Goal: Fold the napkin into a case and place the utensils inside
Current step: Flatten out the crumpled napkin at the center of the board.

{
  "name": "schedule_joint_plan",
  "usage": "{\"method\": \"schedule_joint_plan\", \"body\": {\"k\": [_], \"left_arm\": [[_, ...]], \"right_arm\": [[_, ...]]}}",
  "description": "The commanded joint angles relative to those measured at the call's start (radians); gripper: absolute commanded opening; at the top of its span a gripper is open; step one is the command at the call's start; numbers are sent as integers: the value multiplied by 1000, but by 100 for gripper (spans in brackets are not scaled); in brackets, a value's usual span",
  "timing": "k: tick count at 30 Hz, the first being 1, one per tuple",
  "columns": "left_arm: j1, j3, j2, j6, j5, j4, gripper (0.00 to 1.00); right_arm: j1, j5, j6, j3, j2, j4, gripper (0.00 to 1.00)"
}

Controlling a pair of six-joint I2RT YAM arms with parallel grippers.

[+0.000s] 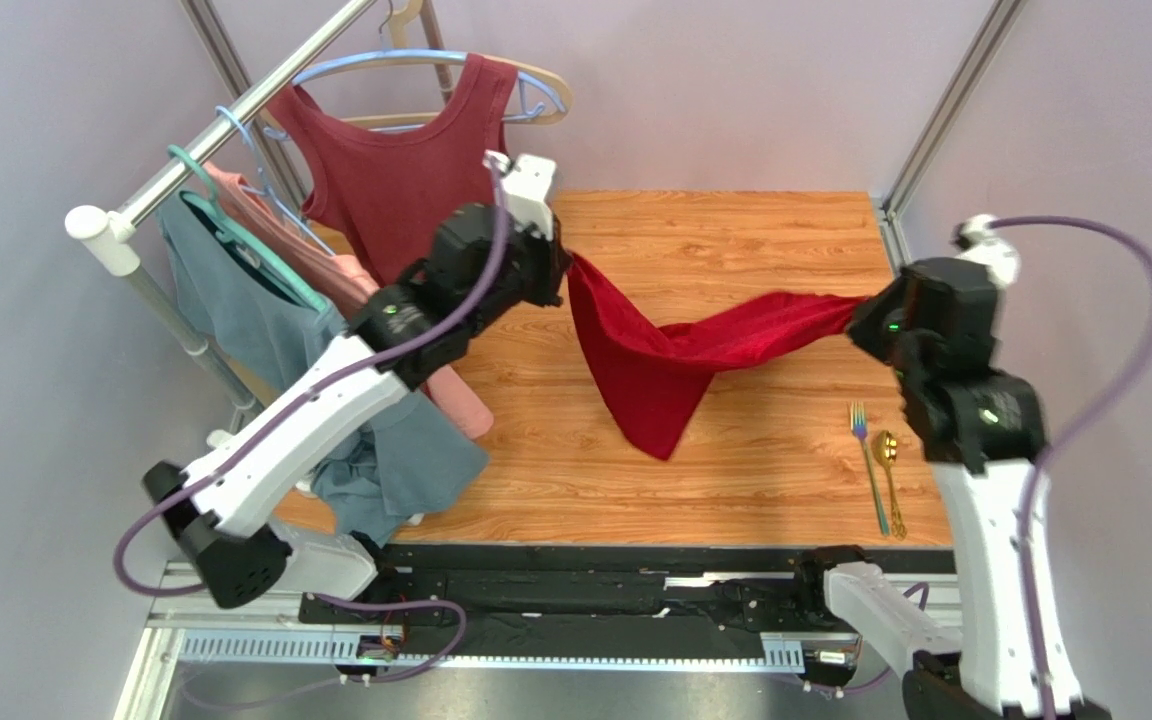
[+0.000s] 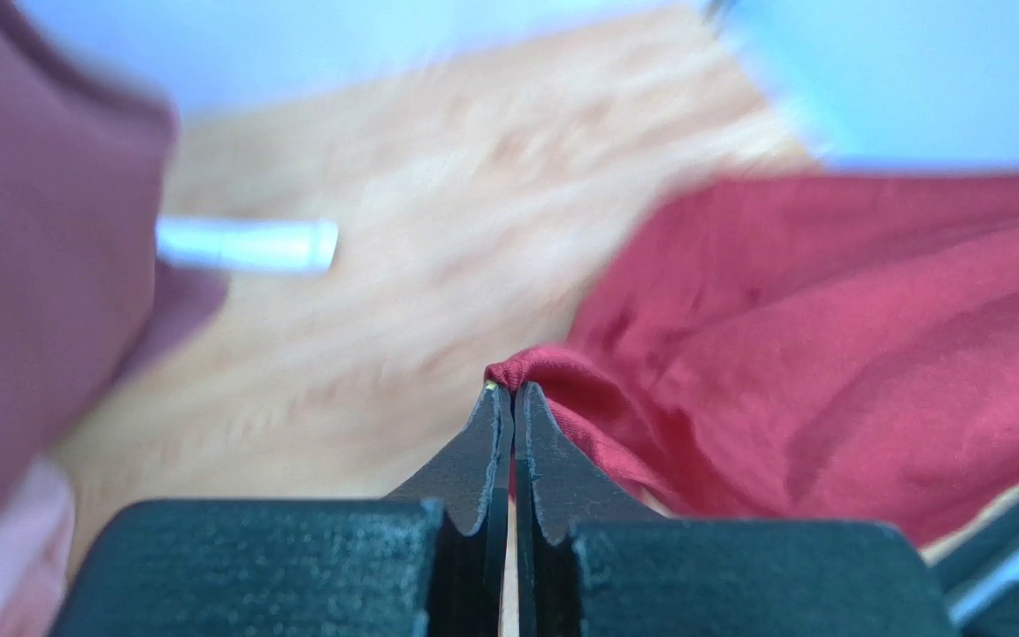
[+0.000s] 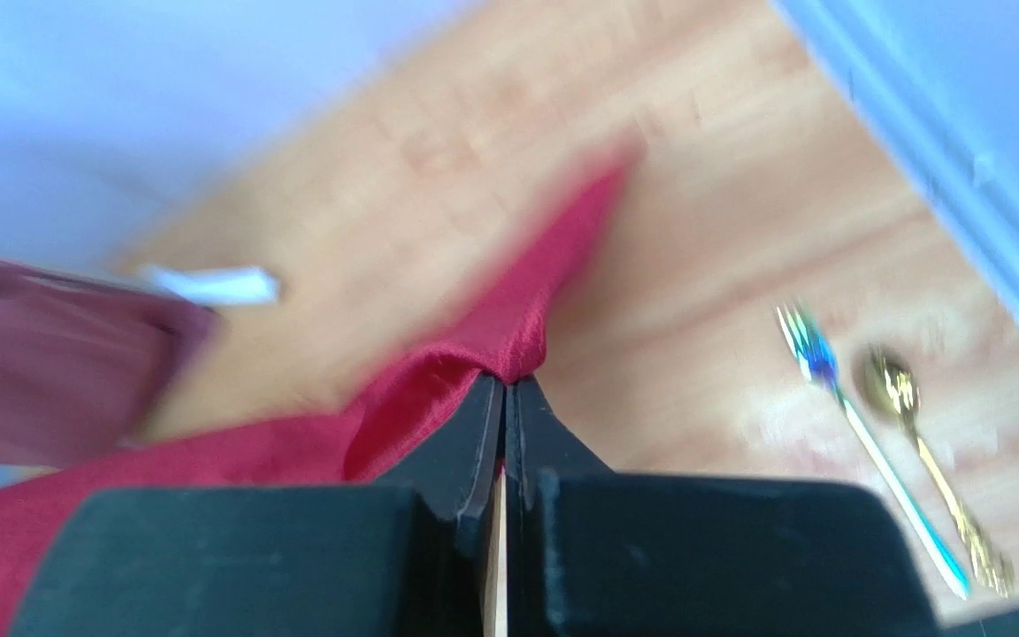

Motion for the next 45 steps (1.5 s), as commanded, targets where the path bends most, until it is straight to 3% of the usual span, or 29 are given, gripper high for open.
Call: {"method": "schedule_joint_plan", "body": {"k": [1,6,10,14,20,23,26,29,34,37,39,40,41,42,43,45], "left_arm": [[-1,119,-163,84,148,29,0],[-1,132,-328,100,315,54,0],[-1,116,-390,83,309,60,0],[1,131,-343,77,227,34,0],[26,267,-79,109,6,-56,0],[71,335,94,69,25,-57,0],[116,417,280,86,19,-15,0],[149,503,456,100,2,29,0],[180,545,718,183,-94,288,0],[194,620,875,226,-150,405,0],[208,735,1004,268,-165,433,0],[211,781,1044,281,-166,425,29],[214,874,1109,293,-165,404,39],[212,927,1133,295,-179,317,47],[214,974,1145,293,-177,260,88],[212,984,1098,276,-141,154,91]], "right_arm": [[2,21,-71,257,-76,-184,0],[3,-37,-62,456,-208,-254,0],[3,-78,-24,507,-244,-280,0],[3,-31,-7,446,-228,-272,0],[3,127,-8,281,-88,-200,0],[-3,165,-31,218,8,-130,0],[-72,153,-54,162,140,-3,0],[-179,37,-76,90,285,157,0],[-250,-113,-120,163,657,364,0],[-257,-157,-131,313,890,421,0],[-262,-195,-160,415,1017,443,17],[-265,-189,-166,543,1069,396,29],[-264,-175,-177,605,1162,348,52],[-263,-152,-176,675,1193,290,58],[-265,-141,-173,729,1221,172,63],[-265,-123,-183,780,1227,98,67]]}}
